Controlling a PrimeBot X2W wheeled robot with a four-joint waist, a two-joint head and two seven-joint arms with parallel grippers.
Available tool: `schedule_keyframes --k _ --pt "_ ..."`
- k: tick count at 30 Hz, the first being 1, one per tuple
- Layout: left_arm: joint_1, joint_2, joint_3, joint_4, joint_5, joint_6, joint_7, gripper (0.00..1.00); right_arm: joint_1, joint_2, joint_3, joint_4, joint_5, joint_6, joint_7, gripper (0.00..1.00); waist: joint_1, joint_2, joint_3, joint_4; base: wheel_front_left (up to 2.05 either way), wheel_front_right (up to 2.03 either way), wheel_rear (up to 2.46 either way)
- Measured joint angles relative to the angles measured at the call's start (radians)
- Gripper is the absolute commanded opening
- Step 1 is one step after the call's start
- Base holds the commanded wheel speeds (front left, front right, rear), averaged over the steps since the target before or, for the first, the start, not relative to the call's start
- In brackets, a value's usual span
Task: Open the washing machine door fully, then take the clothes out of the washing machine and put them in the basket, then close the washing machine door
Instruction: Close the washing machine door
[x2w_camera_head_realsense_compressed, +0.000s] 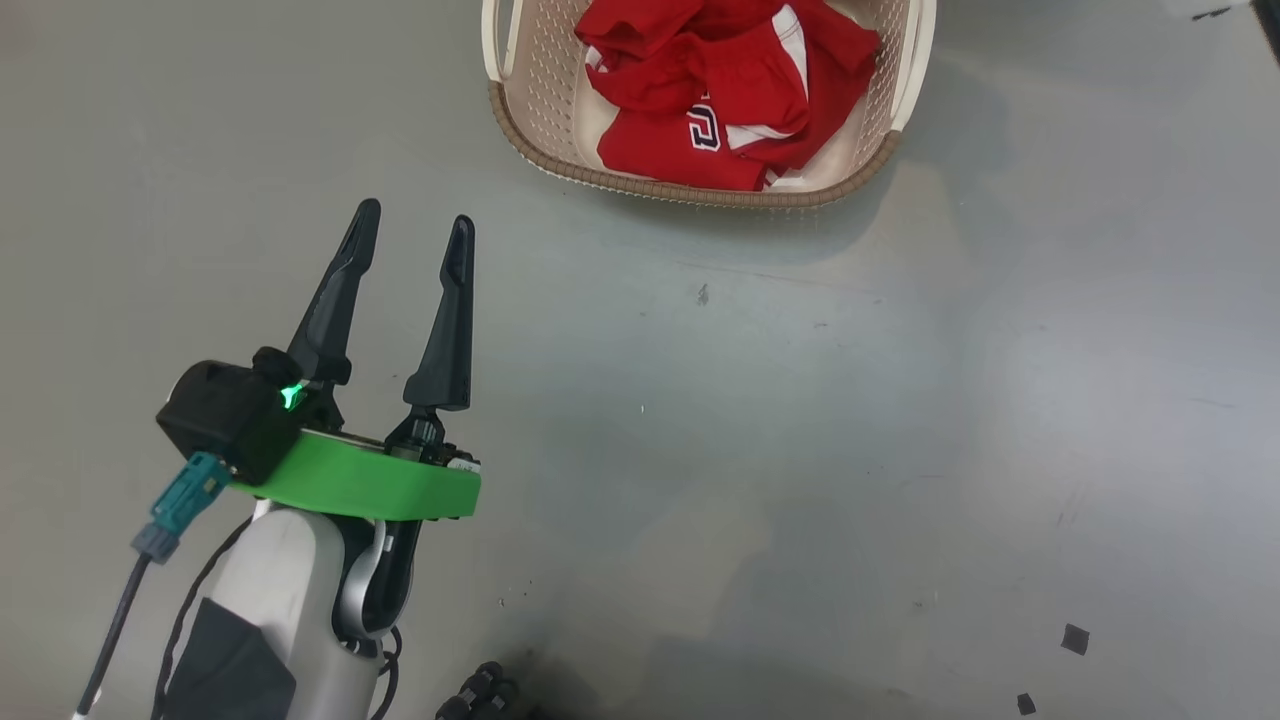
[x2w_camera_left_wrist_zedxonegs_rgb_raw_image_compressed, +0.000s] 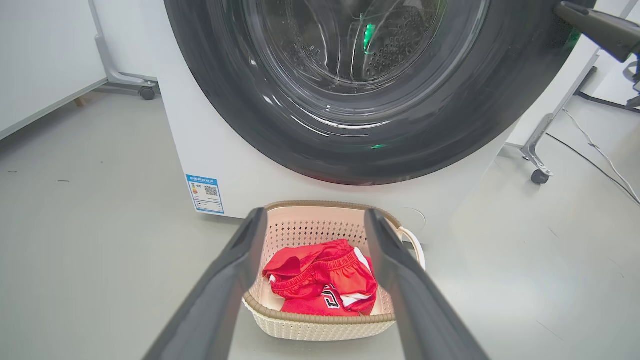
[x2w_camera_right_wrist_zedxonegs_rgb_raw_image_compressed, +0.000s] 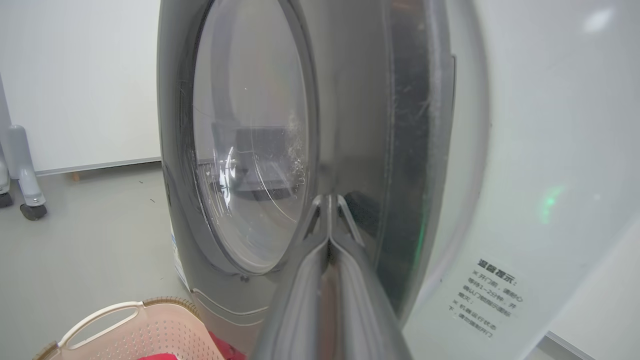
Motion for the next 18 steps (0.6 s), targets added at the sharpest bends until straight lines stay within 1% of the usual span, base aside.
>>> schedule_keyframes --k 13,18 --pt "-0.036 -0.008 -0.014 0.002 -0.011 0.0 0.0 1.0 -0.145 -0.041 -0.017 0.088 0.0 0.0 0.021 0.0 0.0 0.0 0.069 0.018 0.0 0.0 0.0" --pt "-0.038 -0.009 -0.013 0.006 -0.017 0.0 0.0 1.0 -0.171 -0.042 -0.021 0.122 -0.001 0.002 0.021 0.0 0.0 0.0 0.076 0.029 0.0 0.0 0.0"
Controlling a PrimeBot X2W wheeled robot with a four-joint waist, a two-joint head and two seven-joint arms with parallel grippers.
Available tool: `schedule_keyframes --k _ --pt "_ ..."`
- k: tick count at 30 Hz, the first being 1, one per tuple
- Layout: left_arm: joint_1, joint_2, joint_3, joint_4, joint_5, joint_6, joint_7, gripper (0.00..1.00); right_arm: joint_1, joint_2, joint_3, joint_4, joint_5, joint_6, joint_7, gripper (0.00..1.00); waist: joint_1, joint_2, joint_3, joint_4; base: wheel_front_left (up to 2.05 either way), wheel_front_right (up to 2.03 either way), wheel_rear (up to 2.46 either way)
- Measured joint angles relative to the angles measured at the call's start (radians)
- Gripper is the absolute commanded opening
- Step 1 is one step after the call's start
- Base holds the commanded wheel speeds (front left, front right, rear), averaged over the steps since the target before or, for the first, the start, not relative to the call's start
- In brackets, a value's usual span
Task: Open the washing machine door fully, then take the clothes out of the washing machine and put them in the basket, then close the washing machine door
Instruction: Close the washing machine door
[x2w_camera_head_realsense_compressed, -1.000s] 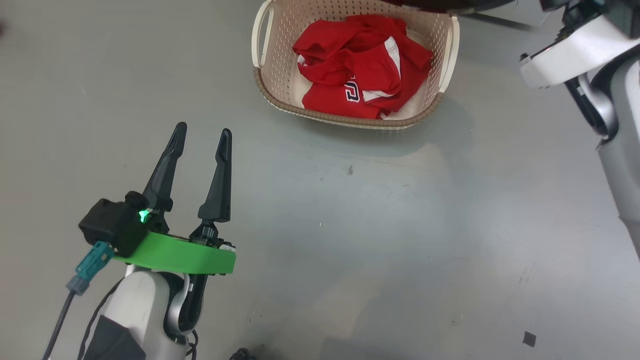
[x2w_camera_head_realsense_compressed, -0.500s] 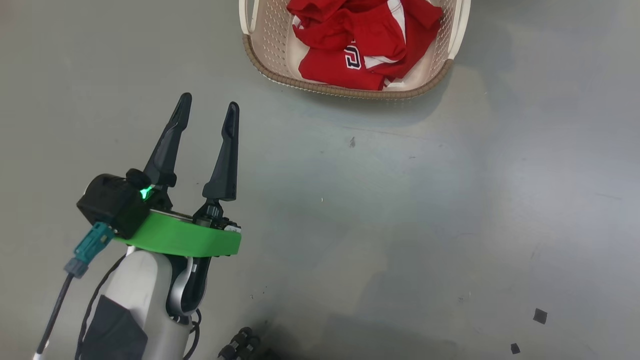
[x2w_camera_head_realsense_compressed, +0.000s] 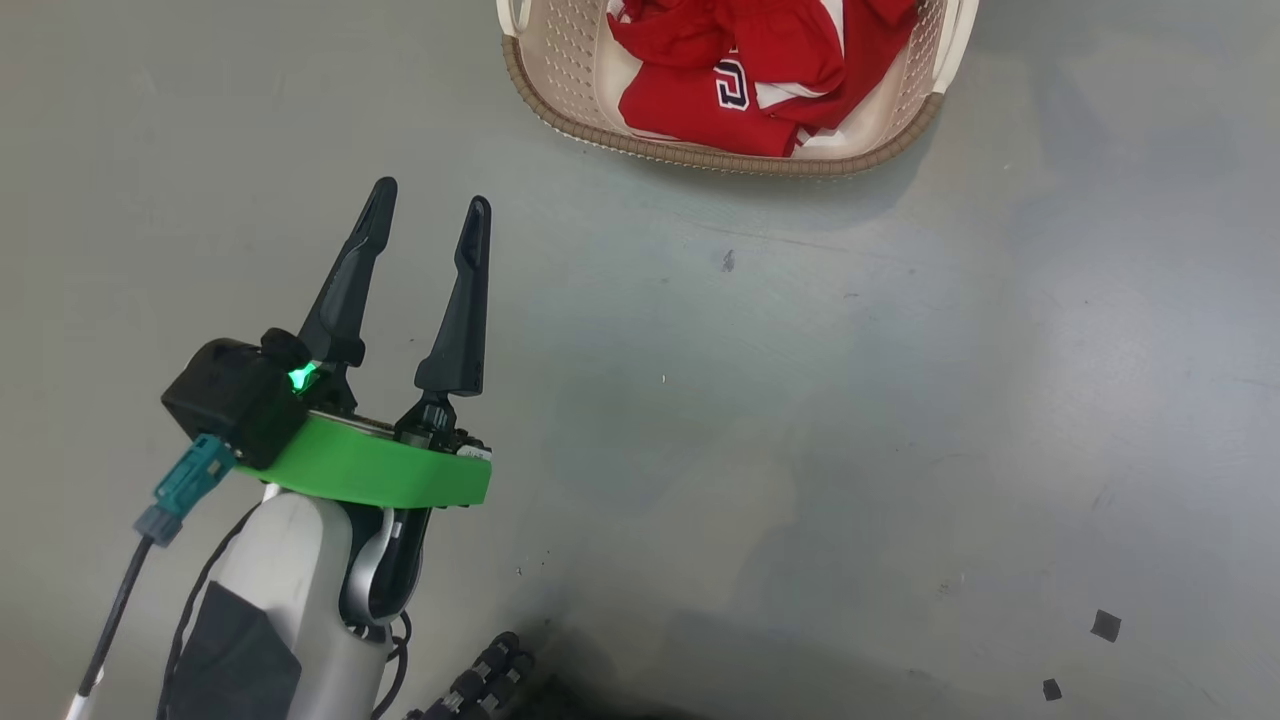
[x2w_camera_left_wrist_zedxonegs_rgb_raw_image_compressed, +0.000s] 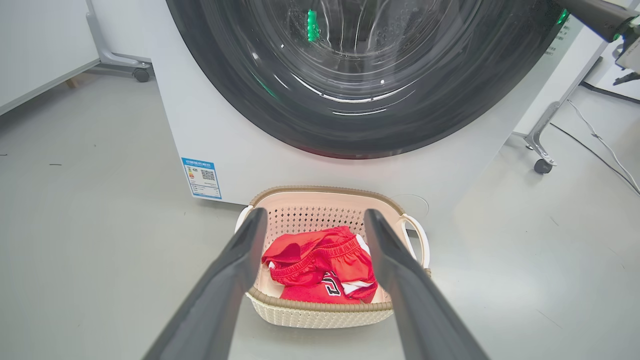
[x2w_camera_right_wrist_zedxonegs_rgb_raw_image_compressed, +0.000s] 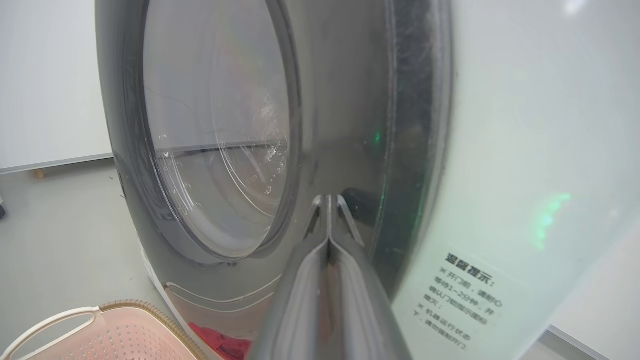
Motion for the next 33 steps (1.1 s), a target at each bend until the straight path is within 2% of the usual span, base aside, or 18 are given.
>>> schedule_keyframes --k 15,20,29,32,33 --pt "-0.018 -0.002 0.0 0.004 -0.014 -0.001 0.0 1.0 -0.061 0.022 0.002 0.056 -0.002 0.016 -0.024 0.0 0.0 0.0 0.018 0.014 0.0 0.0 0.0" --pt "-0.024 -0.002 0.003 0.018 -0.033 -0.001 0.0 1.0 -0.061 0.028 0.009 0.098 -0.002 0.016 -0.072 0.0 0.0 0.0 0.007 0.013 0.0 0.0 0.0" --pt "-0.033 -0.003 0.04 0.053 -0.028 -0.001 0.0 1.0 0.065 0.031 0.009 0.162 0.014 -0.002 -0.14 0.0 0.0 0.0 -0.062 -0.002 0.0 0.0 0.0" --pt "-0.033 -0.003 0.053 0.068 -0.011 -0.001 0.0 1.0 0.119 0.06 0.004 0.167 0.05 -0.002 -0.149 0.0 0.0 0.0 -0.094 -0.013 0.0 0.0 0.0" --pt "-0.032 -0.003 0.063 0.081 -0.001 -0.001 0.0 1.0 0.149 0.09 -0.007 0.167 0.078 -0.002 -0.154 0.0 -0.0001 0.0 -0.117 -0.023 0.0 0.0 0.0"
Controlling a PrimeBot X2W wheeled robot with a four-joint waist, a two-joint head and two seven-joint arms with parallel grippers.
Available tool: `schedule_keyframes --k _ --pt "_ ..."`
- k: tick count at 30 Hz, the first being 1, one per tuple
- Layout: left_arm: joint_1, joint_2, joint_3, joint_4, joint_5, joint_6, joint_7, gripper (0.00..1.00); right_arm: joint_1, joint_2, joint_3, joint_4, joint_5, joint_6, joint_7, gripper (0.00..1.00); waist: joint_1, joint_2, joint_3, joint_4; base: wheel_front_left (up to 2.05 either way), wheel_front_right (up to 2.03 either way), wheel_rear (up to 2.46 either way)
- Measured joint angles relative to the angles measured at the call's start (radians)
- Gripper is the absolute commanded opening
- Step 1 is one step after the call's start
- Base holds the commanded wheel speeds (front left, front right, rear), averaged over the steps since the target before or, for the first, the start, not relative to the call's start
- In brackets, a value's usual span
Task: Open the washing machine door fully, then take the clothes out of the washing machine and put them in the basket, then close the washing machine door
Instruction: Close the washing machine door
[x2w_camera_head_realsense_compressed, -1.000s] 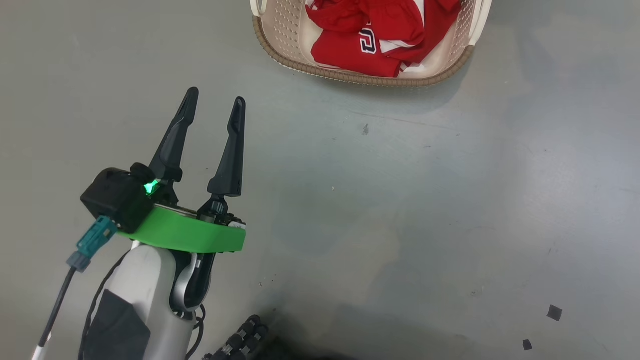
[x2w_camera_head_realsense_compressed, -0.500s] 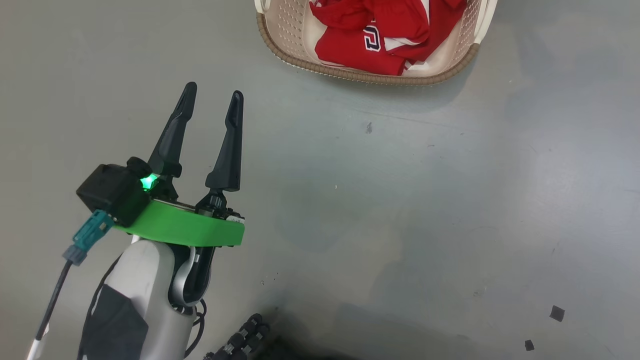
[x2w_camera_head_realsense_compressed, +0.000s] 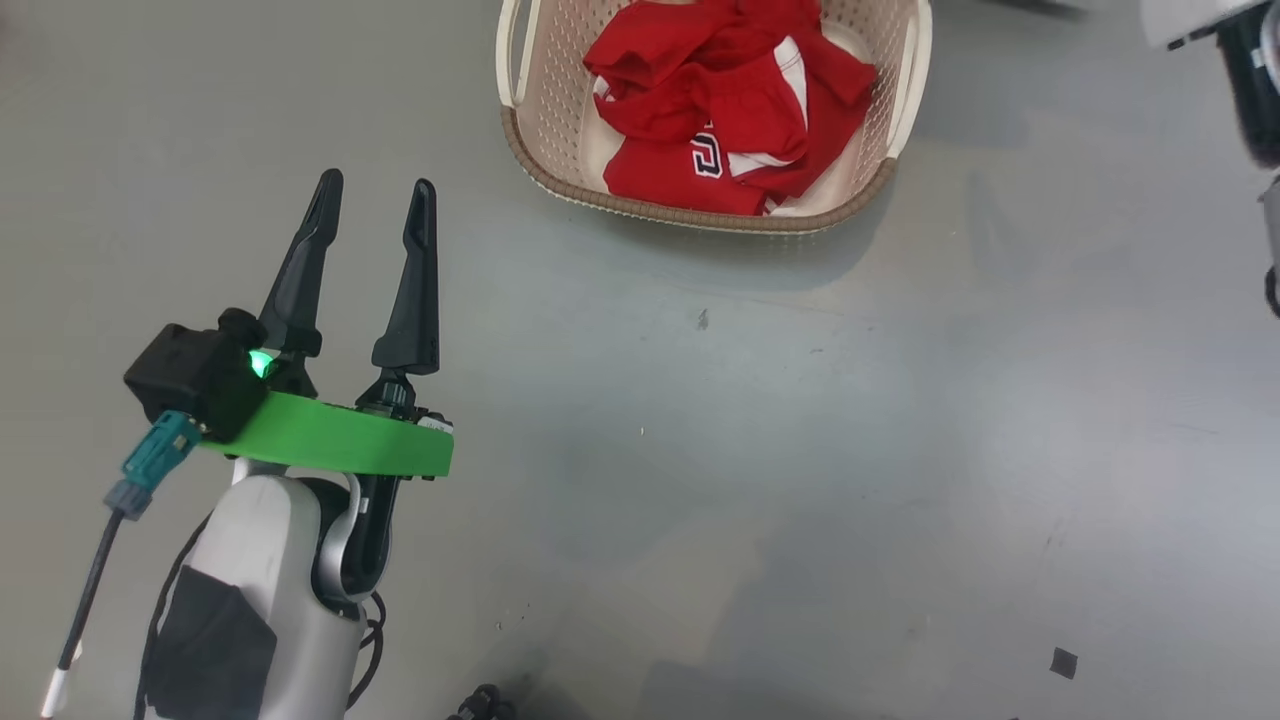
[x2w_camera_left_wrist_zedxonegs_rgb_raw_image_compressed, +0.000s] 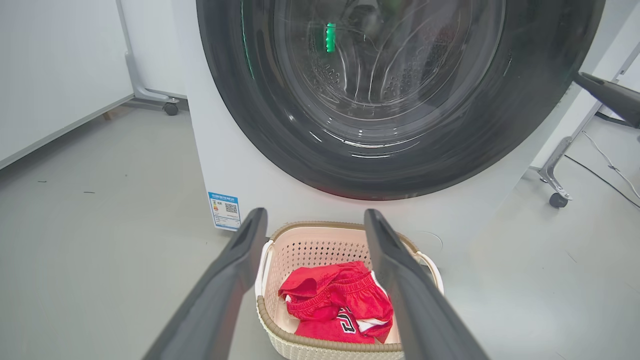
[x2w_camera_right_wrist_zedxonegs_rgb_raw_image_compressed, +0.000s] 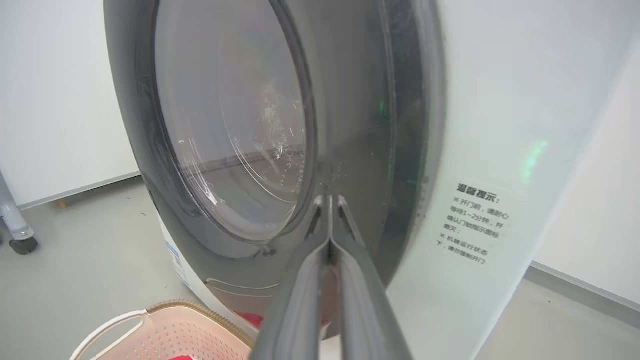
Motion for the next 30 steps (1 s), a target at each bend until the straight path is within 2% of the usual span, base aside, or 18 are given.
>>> schedule_keyframes --k 5,11,18,30 --pt "0.022 0.005 0.025 0.034 0.011 0.0 -0.004 1.0 0.077 0.046 0.003 -0.011 0.021 0.0 -0.003 0.0 0.0 0.0 -0.057 -0.035 0.0 0.0 0.0" --pt "0.047 0.028 0.043 0.043 0.019 0.0 -0.004 1.0 0.168 0.095 -0.043 -0.052 0.077 -0.001 -0.003 0.0 0.0 0.0 -0.12 -0.095 0.0 0.0 0.0" --pt "0.076 0.044 0.059 0.05 0.028 0.0 -0.004 1.0 0.296 0.115 -0.105 -0.106 0.106 -0.02 -0.003 0.0 0.0 0.0 -0.193 -0.167 0.0 0.0 0.0" --pt "0.147 0.06 0.073 0.078 0.029 0.0 -0.004 1.0 0.491 0.156 -0.174 -0.144 0.145 -0.021 -0.003 0.0 0.0 0.0 -0.309 -0.257 0.0 0.0 0.0"
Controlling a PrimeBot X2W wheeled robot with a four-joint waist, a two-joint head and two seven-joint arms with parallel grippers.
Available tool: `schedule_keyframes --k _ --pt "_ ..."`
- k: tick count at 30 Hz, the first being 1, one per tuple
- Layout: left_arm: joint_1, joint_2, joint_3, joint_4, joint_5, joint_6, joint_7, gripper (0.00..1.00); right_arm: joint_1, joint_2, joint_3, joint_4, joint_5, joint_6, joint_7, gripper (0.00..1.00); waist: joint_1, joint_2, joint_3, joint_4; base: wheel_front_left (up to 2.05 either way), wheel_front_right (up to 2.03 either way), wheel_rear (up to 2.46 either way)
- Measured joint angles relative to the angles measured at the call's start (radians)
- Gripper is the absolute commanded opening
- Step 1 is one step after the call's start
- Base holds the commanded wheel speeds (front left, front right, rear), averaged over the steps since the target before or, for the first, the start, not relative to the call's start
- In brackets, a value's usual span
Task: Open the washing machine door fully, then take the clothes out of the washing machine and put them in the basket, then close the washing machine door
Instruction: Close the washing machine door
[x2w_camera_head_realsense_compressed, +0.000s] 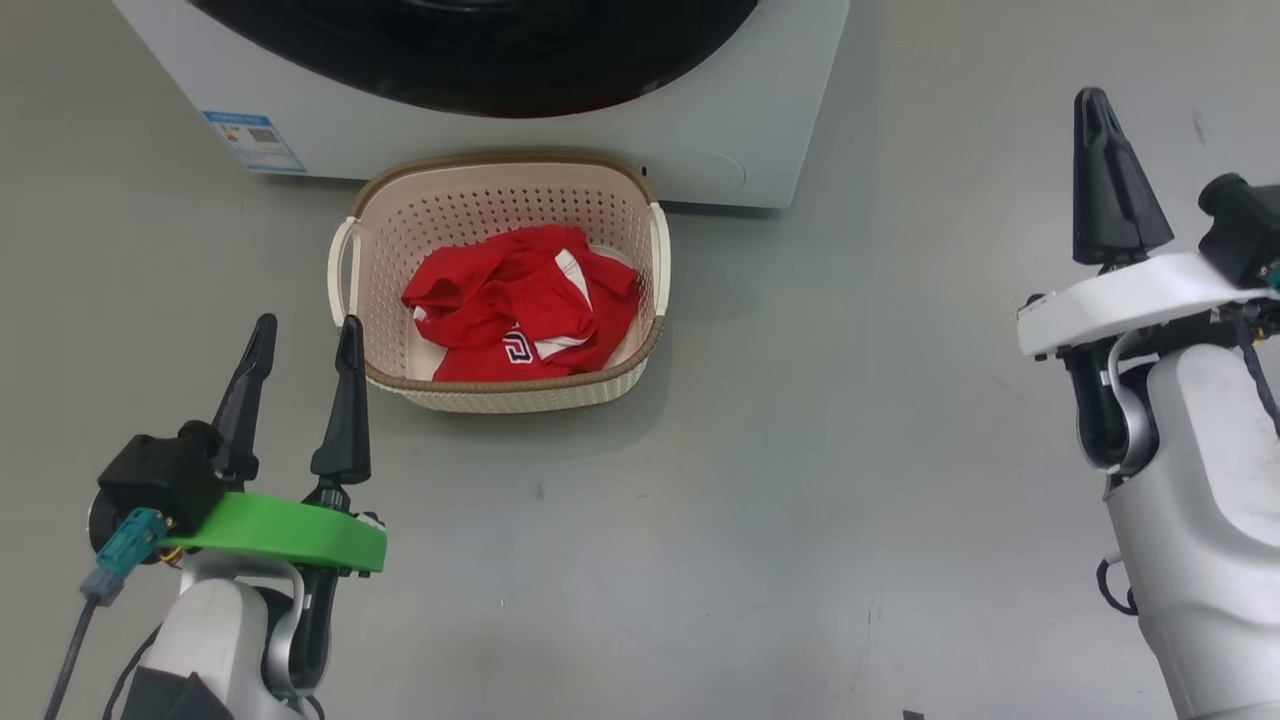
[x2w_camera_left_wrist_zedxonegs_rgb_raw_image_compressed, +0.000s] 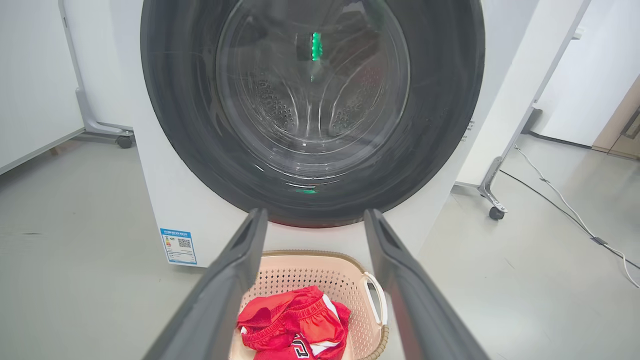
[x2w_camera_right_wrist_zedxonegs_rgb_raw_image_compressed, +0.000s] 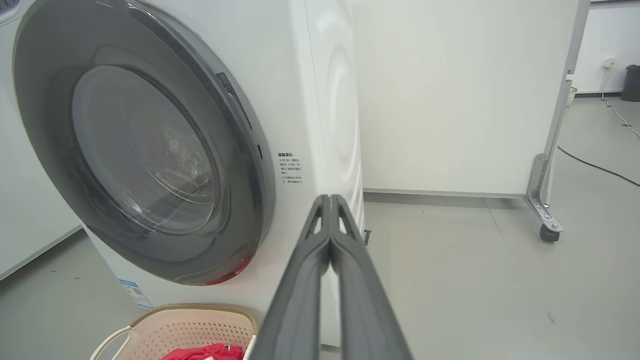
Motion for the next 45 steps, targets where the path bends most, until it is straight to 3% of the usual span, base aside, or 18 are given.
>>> schedule_keyframes --k 6,16,17,18,19,45 --pt "0.037 0.001 0.012 0.01 0.0 0.0 0.0 1.0 0.096 0.04 -0.033 -0.024 0.028 -0.008 0.0 0.0 0.0 0.0 -0.055 -0.039 0.0 0.0 0.0" --pt "0.078 0.001 0.024 0.023 -0.002 0.0 0.0 1.0 0.222 0.049 -0.059 -0.059 0.024 -0.008 0.0 0.0 0.0 0.0 -0.132 -0.081 0.0 0.0 0.0" --pt "0.083 0.0 0.024 0.023 -0.002 0.0 0.0 1.0 0.235 0.05 -0.059 -0.061 0.022 -0.008 0.0 0.09 0.0 0.0 -0.138 -0.083 0.0 0.0 0.0" --pt "0.087 0.0 0.024 0.024 -0.002 0.0 0.0 1.0 0.248 0.051 -0.056 -0.064 0.014 -0.008 0.0 0.78 0.0 0.0 -0.144 -0.085 0.0 0.0 0.0" --pt "0.092 0.0 0.024 0.024 -0.002 0.0 0.0 1.0 0.258 0.05 -0.052 -0.07 0.0 -0.008 0.0 1.0 0.0 0.0 -0.149 -0.087 0.0 0.0 0.0" --pt "0.12 -0.007 0.035 0.019 -0.001 0.0 0.0 1.0 0.358 0.077 -0.062 -0.146 -0.05 -0.008 0.0 1.0 0.0 0.0 -0.19 -0.092 0.0 0.0 0.0"
